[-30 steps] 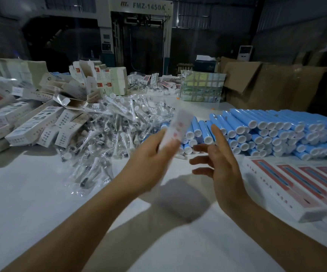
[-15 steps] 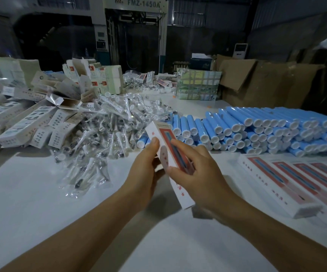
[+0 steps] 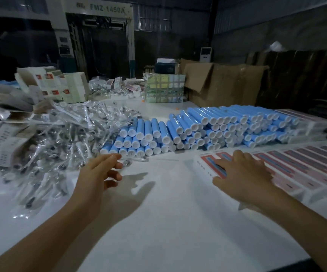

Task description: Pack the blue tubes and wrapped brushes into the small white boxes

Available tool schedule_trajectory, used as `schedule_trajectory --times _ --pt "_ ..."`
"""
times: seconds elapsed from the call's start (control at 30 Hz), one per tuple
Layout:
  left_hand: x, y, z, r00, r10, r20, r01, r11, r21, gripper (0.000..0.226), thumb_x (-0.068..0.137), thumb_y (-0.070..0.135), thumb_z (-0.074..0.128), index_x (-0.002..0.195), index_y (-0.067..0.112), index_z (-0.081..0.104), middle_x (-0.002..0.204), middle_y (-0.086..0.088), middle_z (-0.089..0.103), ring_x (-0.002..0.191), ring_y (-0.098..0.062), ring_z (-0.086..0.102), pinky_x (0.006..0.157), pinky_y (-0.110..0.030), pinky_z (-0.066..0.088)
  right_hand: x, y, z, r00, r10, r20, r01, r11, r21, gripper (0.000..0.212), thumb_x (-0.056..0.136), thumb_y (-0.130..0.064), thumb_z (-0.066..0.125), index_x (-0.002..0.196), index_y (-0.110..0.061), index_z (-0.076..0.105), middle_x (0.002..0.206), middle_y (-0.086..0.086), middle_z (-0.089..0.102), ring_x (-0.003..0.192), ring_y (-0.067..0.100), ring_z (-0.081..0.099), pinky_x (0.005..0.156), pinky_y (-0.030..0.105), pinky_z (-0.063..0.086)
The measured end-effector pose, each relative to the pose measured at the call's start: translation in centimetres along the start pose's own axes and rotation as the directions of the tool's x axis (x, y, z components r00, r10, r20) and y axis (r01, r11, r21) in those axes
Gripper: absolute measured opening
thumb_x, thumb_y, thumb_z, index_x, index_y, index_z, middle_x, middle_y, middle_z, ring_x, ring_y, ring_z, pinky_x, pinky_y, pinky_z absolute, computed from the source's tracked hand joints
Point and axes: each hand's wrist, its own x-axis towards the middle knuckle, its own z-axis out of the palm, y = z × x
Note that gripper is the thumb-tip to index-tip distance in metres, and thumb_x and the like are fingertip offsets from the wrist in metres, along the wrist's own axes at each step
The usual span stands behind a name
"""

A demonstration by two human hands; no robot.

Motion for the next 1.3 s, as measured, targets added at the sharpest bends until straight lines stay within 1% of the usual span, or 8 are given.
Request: schedule_trajectory --times 0.2,0.3,0.37,0.5,0.9,1.03,1.17,1.3 --pt "-0.4 -0.8 0.6 0.997 -0.037 0.070 0.017 0.966 0.258 0.022 0.088 0.006 0.059 0.068 0.008 0.067 0.055 -0.002 0.057 0.047 -0.012 0.047 0.042 -0.016 0.034 0.0 -1.6 -1.1 0.987 -0.105 -0.124 0.107 0.994 0.008 0.045 0.089 -0.057 0.042 0.127 -0.034 0.047 0.123 -0.002 0.042 0.115 0.019 0.040 0.092 0.038 0.036" --pt "-0.6 -0.9 0.9 0.994 -0.042 0.101 0.005 0.940 0.341 0.030 0.089 0.008 0.058 0.060 0.012 0.064 0.048 0.001 0.051 0.046 -0.009 0.044 0.044 -0.016 0.035 -0.5 -6.5 -2.2 0.892 -0.247 -0.377 0.386 0.852 0.354 0.013 0.090 -0.039 0.052 0.081 -0.030 0.056 0.085 -0.014 0.051 0.075 0.006 0.048 0.061 0.025 0.036" --pt "-0.5 -1.0 0.9 0.995 -0.054 0.080 0.026 0.947 0.320 0.039 0.089 0.010 0.058 0.051 0.017 0.059 0.046 0.003 0.047 0.047 -0.011 0.041 0.048 -0.022 0.035 -0.7 -10.3 -2.3 0.859 -0.314 -0.404 0.485 0.749 0.452 0.027 0.089 -0.030 0.054 0.064 -0.022 0.048 0.062 -0.006 0.050 0.058 0.011 0.047 0.051 0.028 0.034" --pt "-0.6 -0.9 0.6 0.996 -0.025 0.084 -0.004 0.944 0.330 0.049 0.088 0.013 0.057 0.041 0.024 0.054 0.042 0.009 0.042 0.047 -0.009 0.038 0.054 -0.026 0.034 -0.5 -15.6 -0.8 0.867 -0.350 -0.354 0.495 0.686 0.533 0.027 0.093 -0.028 0.052 0.068 -0.018 0.049 0.060 0.000 0.054 0.061 0.020 0.051 0.057 0.036 0.040" --pt "1.8 3.9 -2.8 0.996 0.083 0.021 -0.085 0.928 0.364 0.035 0.090 0.022 0.056 0.055 0.019 0.055 0.051 0.007 0.052 0.048 -0.011 0.046 0.055 -0.027 0.043 -0.3 -16.5 0.6 0.879 -0.452 -0.154 0.472 0.774 0.422 0.026 0.092 -0.036 0.051 0.067 -0.028 0.049 0.063 -0.007 0.056 0.062 0.004 0.052 0.054 0.022 0.036" --pt "7.3 9.3 -10.9 0.947 0.293 -0.136 -0.122 0.714 0.690 0.024 0.095 0.022 0.051 0.076 0.011 0.060 0.064 0.007 0.053 0.049 -0.007 0.044 0.044 -0.019 0.041 -0.1 -16.8 0.8 0.890 -0.429 -0.154 0.450 0.774 0.446 0.029 0.091 -0.039 0.051 0.066 -0.024 0.049 0.062 0.000 0.056 0.059 0.007 0.053 0.055 0.021 0.040" --pt "11.7 10.5 -20.6 0.884 0.259 -0.389 0.279 0.375 0.884 0.014 0.091 0.016 0.047 0.081 0.013 0.057 0.083 -0.005 0.061 0.070 -0.020 0.056 0.055 -0.030 0.043 0.0 -17.4 0.4 0.888 -0.443 -0.122 0.450 0.787 0.422 0.024 0.092 -0.044 0.046 0.074 -0.029 0.050 0.070 -0.001 0.060 0.064 0.004 0.055 0.059 0.017 0.043" --pt "13.8 8.1 -25.5 0.838 0.168 -0.519 0.506 0.114 0.855 0.034 0.089 0.024 0.049 0.122 0.014 0.050 0.122 -0.014 0.052 0.109 -0.032 0.048 0.084 -0.042 0.045 0.4 -17.5 0.5 0.885 -0.449 -0.122 0.454 0.776 0.437 0.022 0.090 -0.043 0.049 0.073 -0.029 0.050 0.070 -0.008 0.058 0.062 0.004 0.053 0.057 0.015 0.041"
